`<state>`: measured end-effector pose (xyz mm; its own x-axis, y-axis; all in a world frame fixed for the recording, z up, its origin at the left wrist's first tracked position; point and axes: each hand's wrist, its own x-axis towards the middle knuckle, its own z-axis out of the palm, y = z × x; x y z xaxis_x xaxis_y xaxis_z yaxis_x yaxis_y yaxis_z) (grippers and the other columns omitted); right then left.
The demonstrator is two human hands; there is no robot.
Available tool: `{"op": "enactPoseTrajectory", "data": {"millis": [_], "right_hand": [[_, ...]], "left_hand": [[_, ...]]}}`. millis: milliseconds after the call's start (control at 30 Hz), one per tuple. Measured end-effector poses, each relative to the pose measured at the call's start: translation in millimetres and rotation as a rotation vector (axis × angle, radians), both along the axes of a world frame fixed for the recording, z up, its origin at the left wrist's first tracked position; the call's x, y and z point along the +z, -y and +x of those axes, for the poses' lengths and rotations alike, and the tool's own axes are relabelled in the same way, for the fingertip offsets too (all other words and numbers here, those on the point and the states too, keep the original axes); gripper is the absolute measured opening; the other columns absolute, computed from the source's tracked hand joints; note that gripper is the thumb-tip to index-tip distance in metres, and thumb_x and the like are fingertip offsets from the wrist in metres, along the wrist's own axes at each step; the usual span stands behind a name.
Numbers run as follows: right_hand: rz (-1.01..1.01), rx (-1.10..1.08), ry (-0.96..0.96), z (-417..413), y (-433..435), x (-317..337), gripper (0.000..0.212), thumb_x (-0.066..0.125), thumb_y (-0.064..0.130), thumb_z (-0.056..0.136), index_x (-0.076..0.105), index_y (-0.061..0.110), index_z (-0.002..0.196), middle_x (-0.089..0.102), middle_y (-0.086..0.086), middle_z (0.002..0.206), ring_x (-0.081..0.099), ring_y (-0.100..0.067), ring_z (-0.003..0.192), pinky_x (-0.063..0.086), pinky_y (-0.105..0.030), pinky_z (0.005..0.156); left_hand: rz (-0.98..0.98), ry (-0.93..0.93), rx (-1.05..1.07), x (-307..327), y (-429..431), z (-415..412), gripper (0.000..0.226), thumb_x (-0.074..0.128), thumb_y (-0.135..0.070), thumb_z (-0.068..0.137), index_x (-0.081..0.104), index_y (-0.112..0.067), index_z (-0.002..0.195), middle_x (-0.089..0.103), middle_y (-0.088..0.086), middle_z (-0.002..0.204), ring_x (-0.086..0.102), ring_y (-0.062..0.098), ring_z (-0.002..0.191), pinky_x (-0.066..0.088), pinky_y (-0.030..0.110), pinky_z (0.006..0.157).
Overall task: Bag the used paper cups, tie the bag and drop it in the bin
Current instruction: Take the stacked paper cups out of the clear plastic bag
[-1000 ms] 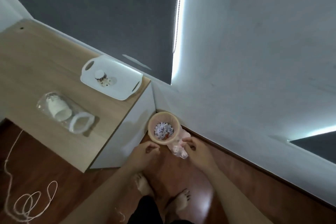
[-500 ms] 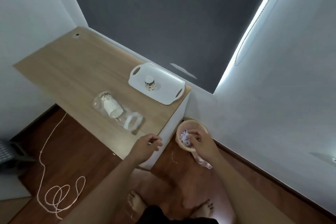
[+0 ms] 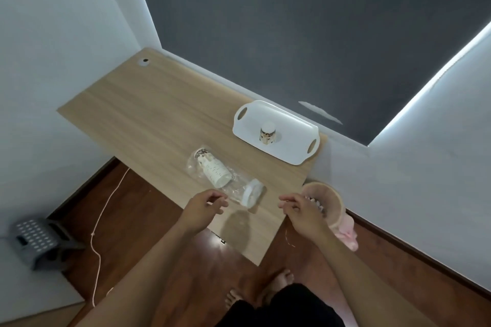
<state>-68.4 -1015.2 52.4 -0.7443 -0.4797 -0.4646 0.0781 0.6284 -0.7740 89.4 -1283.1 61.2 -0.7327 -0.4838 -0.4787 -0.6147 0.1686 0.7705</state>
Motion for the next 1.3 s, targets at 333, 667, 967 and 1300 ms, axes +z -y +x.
{"op": "enactPoseTrajectory", "data": {"millis": [333, 667, 967, 1300], "right_hand": [[0.095, 0.072, 0.115, -34, 56, -10, 0.027, 0.061, 0.029, 0.109, 0.073, 0.021, 0.131, 0.078, -0.002, 0.128, 0.075, -0.021, 0.117, 0.058, -0.048, 0.108], [0.124, -0.036, 0.239, -24, 117, -29, 0.032, 0.069, 0.042, 0.108, 0.068, 0.012, 0.119, 0.078, -0.001, 0.123, 0.074, -0.019, 0.115, 0.058, -0.044, 0.104], [0.214, -0.284, 0.225, 22, 175, -20, 0.032, 0.072, 0.038, 0.107, 0.065, 0.019, 0.132, 0.071, -0.008, 0.135, 0.068, -0.023, 0.127, 0.053, -0.041, 0.110], [0.209, -0.402, 0.202, 45, 190, 0, 0.035, 0.070, 0.032, 0.109, 0.070, 0.018, 0.141, 0.073, -0.003, 0.140, 0.069, -0.018, 0.130, 0.053, -0.036, 0.112]], "left_hand": [[-0.175, -0.021, -0.121, -6, 59, -39, 0.014, 0.073, -0.015, 0.110, 0.082, -0.011, 0.121, 0.084, -0.001, 0.114, 0.077, 0.013, 0.097, 0.059, 0.026, 0.090], [-0.497, 0.253, -0.799, -36, 150, -92, 0.085, 0.071, -0.018, 0.103, 0.028, -0.017, 0.177, 0.017, 0.011, 0.186, 0.014, 0.038, 0.171, 0.034, 0.051, 0.132], [-0.595, 0.304, -1.219, -52, 200, -145, 0.121, 0.082, -0.032, 0.100, -0.008, -0.029, 0.181, -0.011, 0.000, 0.191, -0.015, 0.032, 0.176, 0.008, 0.056, 0.141], [-0.755, 0.219, -1.388, -66, 194, -149, 0.087, 0.067, -0.015, 0.105, 0.023, -0.029, 0.178, 0.019, 0.000, 0.187, 0.011, 0.022, 0.176, 0.012, 0.049, 0.138]]}}
